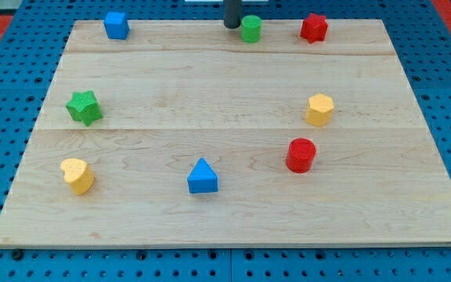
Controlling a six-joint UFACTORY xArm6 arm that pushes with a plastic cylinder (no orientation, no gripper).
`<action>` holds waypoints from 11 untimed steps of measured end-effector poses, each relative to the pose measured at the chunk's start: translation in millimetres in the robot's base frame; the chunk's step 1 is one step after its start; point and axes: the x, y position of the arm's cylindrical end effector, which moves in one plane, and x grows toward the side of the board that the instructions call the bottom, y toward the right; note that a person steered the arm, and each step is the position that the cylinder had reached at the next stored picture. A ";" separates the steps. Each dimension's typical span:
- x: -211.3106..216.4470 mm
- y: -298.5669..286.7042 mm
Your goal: Place the green circle below the red star
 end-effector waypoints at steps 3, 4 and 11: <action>12.7 -38.2; -21.8 -20.0; 75.9 92.3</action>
